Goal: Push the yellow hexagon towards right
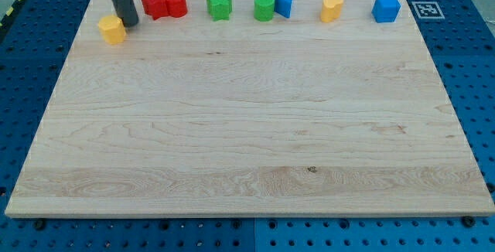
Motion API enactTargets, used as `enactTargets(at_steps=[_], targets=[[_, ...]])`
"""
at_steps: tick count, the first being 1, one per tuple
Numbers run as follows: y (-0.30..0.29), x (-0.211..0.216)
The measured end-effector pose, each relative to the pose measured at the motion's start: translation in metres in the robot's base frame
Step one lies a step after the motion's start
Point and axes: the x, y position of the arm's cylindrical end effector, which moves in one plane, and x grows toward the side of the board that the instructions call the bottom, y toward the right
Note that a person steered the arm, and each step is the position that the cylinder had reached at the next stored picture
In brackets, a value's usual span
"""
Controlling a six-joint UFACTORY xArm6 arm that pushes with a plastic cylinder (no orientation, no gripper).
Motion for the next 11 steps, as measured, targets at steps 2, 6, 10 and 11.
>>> enactTargets(at_steps=[2,6,10,11], targets=[[-0.062,0.013],[-0.002,0.032],[0.044,0.016],[0.069,0.034]])
